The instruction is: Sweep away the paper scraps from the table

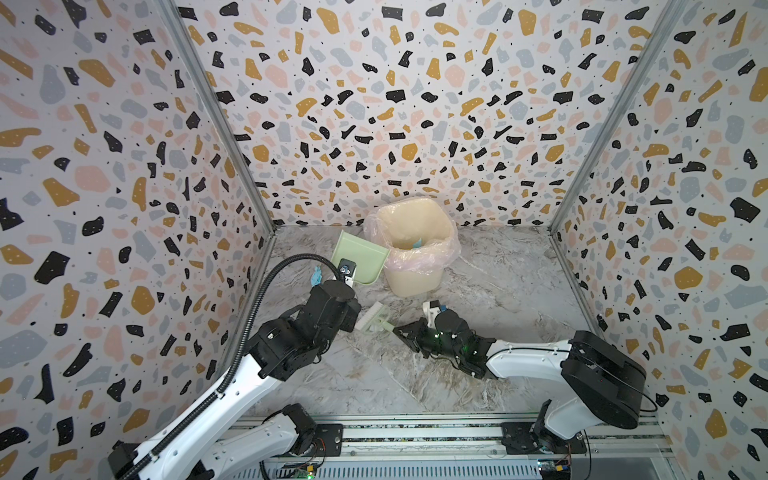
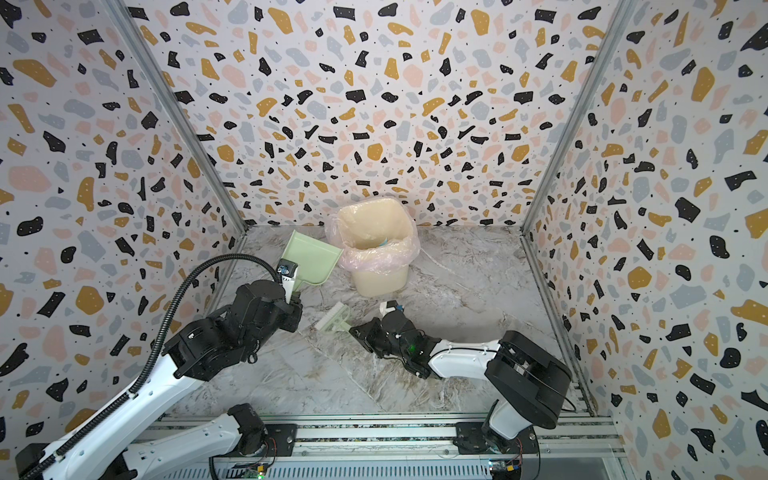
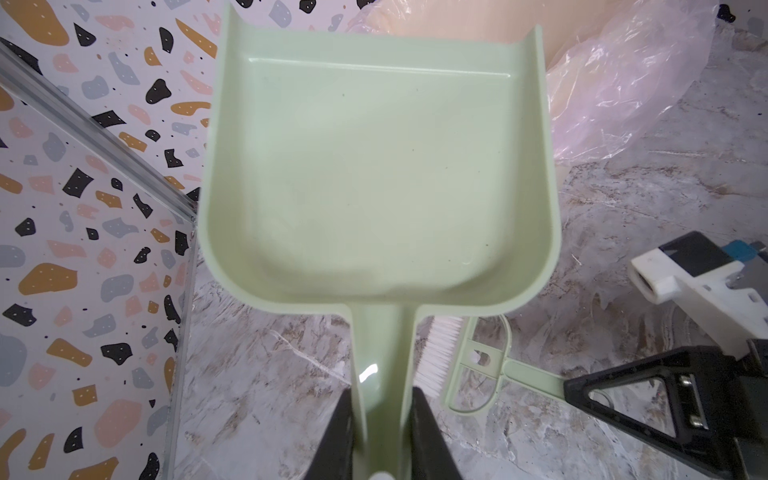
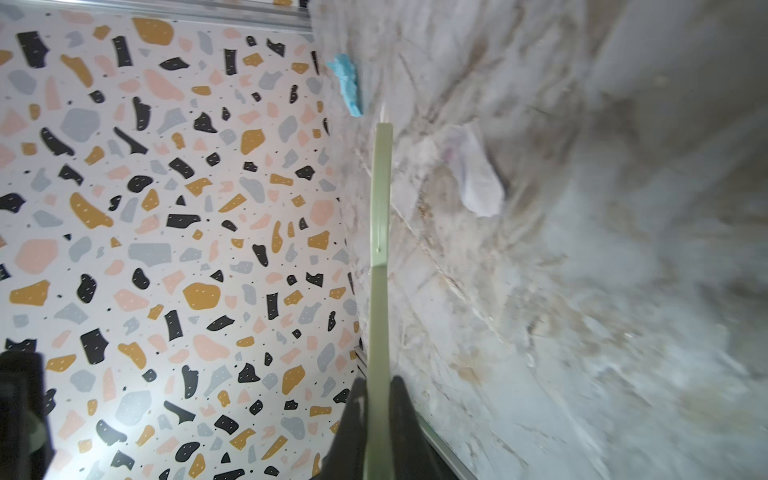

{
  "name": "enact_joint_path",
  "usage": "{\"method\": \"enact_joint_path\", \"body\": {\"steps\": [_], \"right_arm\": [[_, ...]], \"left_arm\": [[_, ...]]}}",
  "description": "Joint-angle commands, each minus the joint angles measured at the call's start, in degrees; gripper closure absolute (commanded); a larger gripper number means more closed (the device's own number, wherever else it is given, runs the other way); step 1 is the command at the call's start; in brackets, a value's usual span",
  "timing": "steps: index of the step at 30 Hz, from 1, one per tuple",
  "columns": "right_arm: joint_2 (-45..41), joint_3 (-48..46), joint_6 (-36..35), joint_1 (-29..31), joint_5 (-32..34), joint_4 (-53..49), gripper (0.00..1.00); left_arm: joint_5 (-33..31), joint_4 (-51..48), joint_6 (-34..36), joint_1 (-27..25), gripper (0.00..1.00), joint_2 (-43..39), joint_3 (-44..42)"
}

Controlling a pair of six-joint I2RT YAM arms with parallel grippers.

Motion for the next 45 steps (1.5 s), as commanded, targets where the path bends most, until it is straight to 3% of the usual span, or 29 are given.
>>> {"method": "enact_joint_path", "body": {"steps": [1,7,12,19,26,30,33,41,45], "right_arm": [[2.6,4.88,-4.05,-0.01,-1.71,-1.11,1.0],[14.0,11.1,-4.62,-2.11,-5.55,2.82,1.0],[15.19,10.15,-6.17,-3.47,-8.95,-1.03,1.0],[1.73,-3.42,-7.22,-6.04,-9.66,-10.73,1.0],[-17.43,-15.37,-10.55,-13.4,-13.8,-29.12,1.0],[-27.3,-14.78,-18.29,-20.22,-16.27,-44.95,1.0],[-30.34,-9.15,-25.68,-25.46,-18.34,-53.6,1.0],[-24.8,14.96,-49.31,-30.01,-15.09,-78.38,1.0],[-18.68,24.98,-61.25,-30.21,-9.48,-89.3,1.0]], "left_arm": [[0.95,2.11,-0.68,0.33,1.0,0.32,2.18],[1.88,2.11,-1.28,0.37,1.0,0.52,1.59],[2.56,1.58,-1.71,0.35,1.0,0.84,1.28],[3.18,1.34,-2.15,0.29,1.0,0.64,0.82],[6.08,2.3,-3.53,0.25,1.0,0.63,-1.58],[8.55,2.5,-4.1,-0.19,1.0,1.09,-2.76],[10.38,2.88,-4.86,-1.77,1.0,1.99,-4.12],[15.02,4.39,-11.24,-12.19,1.0,4.65,-8.92],[17.24,4.76,-15.14,-18.97,1.0,6.52,-11.76]]}}
